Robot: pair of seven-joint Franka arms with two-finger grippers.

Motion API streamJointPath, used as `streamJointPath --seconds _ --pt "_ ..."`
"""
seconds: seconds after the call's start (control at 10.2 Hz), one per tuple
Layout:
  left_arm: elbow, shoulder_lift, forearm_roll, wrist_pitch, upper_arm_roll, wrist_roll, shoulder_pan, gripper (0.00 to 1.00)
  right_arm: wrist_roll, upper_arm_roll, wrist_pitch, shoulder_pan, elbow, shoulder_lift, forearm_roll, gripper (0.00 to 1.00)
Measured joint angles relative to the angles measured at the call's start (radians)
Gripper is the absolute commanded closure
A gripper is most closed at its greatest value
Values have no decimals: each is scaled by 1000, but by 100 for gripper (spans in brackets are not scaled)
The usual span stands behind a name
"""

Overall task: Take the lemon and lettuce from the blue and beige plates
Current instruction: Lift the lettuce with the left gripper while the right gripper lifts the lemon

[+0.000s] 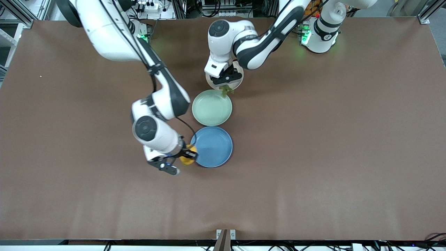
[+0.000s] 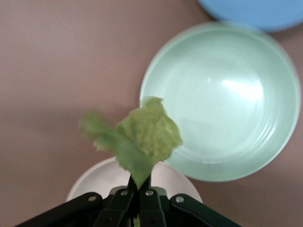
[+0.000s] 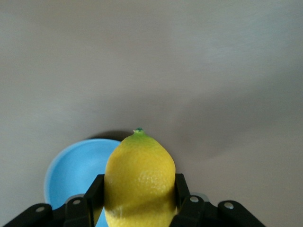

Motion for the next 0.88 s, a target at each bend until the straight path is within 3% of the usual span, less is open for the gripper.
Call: streamJointPath --seconds 0.2,0.49,0.69,0.88 --pt "63 -78 -23 -130 2 163 61 100 -115 -22 -122 -47 -7 -38 3 92" --pt "74 -166 -72 -205 40 625 288 100 -263 -58 -199 -115 -55 -62 4 89" --pt "71 -176 -81 -216 144 922 372 100 -382 -72 -172 -174 -157 -111 3 89" --pt "61 -166 -133 -216 286 1180 382 100 -492 -89 -67 -220 -319 -191 -2 88"
